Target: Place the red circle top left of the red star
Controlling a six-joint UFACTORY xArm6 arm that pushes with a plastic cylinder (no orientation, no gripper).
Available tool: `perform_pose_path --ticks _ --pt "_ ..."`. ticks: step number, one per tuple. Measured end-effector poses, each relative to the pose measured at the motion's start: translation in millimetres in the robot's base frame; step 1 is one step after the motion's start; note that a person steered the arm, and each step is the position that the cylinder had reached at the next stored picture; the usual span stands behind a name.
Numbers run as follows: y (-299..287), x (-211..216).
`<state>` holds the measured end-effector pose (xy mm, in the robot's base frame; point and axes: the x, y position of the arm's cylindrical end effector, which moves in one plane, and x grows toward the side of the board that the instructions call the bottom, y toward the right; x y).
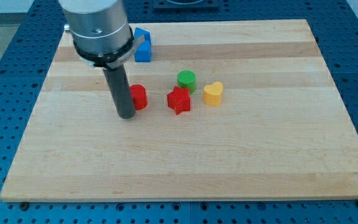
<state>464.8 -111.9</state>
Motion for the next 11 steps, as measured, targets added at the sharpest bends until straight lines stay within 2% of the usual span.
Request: perform_pose_path --ticks 1,3,9,10,11 --pt "0 -4" --pt "-52 -9" --pt "9 -28" --pt "5 -28" --pt "-30 -46"
